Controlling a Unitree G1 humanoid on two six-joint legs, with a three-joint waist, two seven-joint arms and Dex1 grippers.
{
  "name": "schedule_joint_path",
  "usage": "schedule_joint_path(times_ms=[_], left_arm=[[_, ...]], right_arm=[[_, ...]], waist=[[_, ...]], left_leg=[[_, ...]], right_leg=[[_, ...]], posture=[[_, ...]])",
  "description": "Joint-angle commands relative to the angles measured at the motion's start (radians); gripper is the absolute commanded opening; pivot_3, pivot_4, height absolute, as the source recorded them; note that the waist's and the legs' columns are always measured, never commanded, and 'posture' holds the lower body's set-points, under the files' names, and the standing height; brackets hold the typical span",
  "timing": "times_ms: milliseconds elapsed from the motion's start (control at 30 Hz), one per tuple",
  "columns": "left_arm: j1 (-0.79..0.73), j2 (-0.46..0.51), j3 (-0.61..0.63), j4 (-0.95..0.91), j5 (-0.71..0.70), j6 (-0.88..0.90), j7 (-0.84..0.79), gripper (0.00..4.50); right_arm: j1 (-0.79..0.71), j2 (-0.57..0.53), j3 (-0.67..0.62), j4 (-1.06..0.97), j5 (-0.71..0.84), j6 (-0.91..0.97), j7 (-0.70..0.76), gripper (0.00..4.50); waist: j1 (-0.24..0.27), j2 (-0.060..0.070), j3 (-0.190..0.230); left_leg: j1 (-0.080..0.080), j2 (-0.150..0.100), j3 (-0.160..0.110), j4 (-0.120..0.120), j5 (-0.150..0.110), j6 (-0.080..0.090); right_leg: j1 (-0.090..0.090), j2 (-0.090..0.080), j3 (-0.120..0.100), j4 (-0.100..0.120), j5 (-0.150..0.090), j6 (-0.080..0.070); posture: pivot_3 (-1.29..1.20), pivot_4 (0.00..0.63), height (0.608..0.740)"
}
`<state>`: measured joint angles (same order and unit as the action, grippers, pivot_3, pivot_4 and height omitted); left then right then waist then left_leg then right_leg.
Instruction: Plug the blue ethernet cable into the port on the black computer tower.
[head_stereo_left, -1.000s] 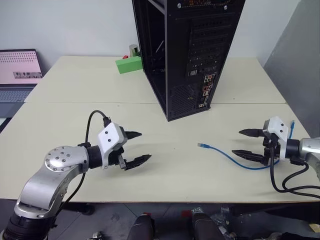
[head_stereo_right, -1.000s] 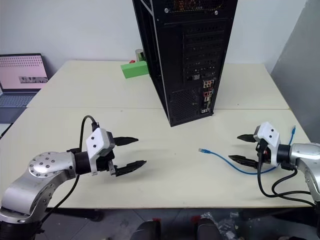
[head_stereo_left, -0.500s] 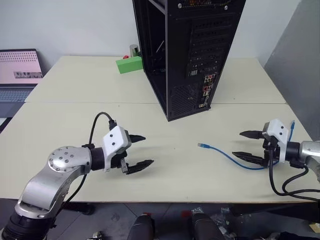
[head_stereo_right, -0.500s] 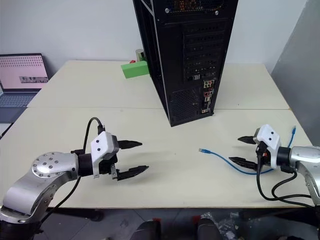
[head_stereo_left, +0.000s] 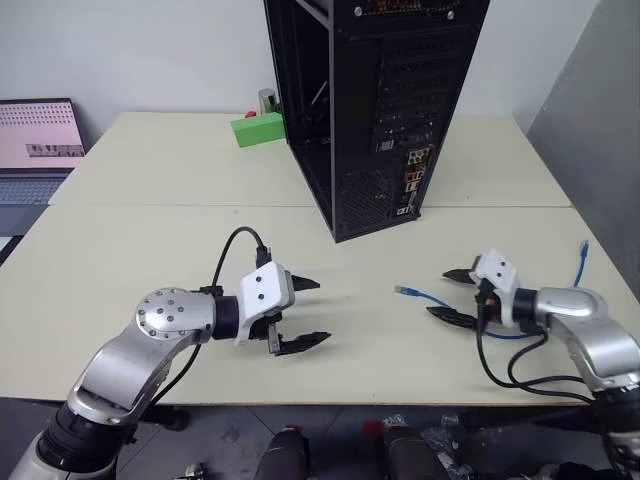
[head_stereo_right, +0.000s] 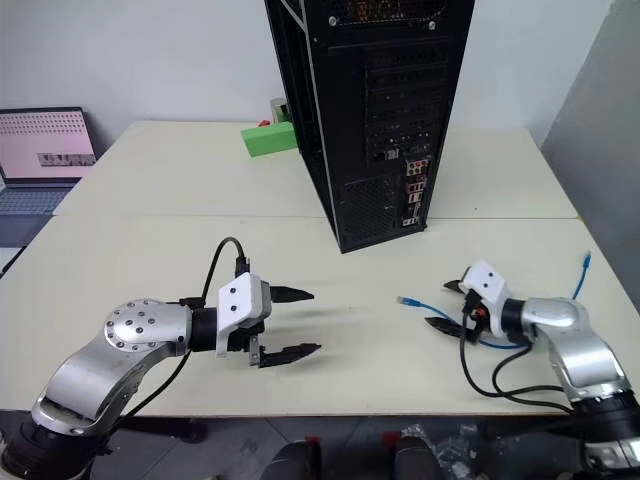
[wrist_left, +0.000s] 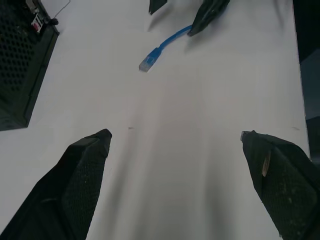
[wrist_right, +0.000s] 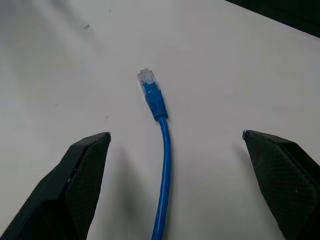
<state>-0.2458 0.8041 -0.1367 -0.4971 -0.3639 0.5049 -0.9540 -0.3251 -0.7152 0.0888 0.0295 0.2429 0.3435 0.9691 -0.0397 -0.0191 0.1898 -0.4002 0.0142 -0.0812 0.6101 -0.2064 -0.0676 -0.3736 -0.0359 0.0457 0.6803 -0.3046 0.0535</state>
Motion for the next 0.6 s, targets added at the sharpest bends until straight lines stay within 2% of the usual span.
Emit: schedule_joint_path(times_ms=[33, 100, 200, 600], left_arm=[[-0.016, -0.005, -0.011, 0.001, 0.019, -0.032, -0.01, 4.45], [-0.008, -0.006, -0.016, 0.0, 0.028, -0.037, -0.008, 4.45], [0.007, -0.01, -0.012, -0.002, 0.032, -0.041, -0.002, 4.5], [-0.002, -0.044, -0.018, 0.029, 0.046, -0.057, -0.005, 4.5]], right_arm=[[-0.054, 0.004, 0.037, 0.082, -0.054, -0.07, 0.031, 4.5], [-0.066, 0.006, 0.049, 0.108, -0.059, -0.087, 0.055, 4.5], [-0.08, 0.002, 0.067, 0.144, -0.084, -0.12, 0.08, 3.93], [-0.109, 0.017, 0.085, 0.181, -0.109, -0.157, 0.116, 1.11]], waist=[[0.002, 0.0, 0.0], [0.005, 0.0, 0.0], [0.006, 0.0, 0.0], [0.006, 0.0, 0.0]], left_leg=[[0.0, 0.0, 0.0, 0.0, 0.0, 0.0], [0.0, 0.0, 0.0, 0.0, 0.0, 0.0], [0.0, 0.0, 0.0, 0.0, 0.0, 0.0], [0.0, 0.0, 0.0, 0.0, 0.0, 0.0]], right_leg=[[0.0, 0.0, 0.0, 0.0, 0.0, 0.0], [0.0, 0.0, 0.0, 0.0, 0.0, 0.0], [0.0, 0.0, 0.0, 0.0, 0.0, 0.0], [0.0, 0.0, 0.0, 0.0, 0.0, 0.0]], posture=[[0.0, 0.15, 0.74], [0.0, 0.15, 0.74], [0.0, 0.15, 0.74], [0.0, 0.15, 0.74]])
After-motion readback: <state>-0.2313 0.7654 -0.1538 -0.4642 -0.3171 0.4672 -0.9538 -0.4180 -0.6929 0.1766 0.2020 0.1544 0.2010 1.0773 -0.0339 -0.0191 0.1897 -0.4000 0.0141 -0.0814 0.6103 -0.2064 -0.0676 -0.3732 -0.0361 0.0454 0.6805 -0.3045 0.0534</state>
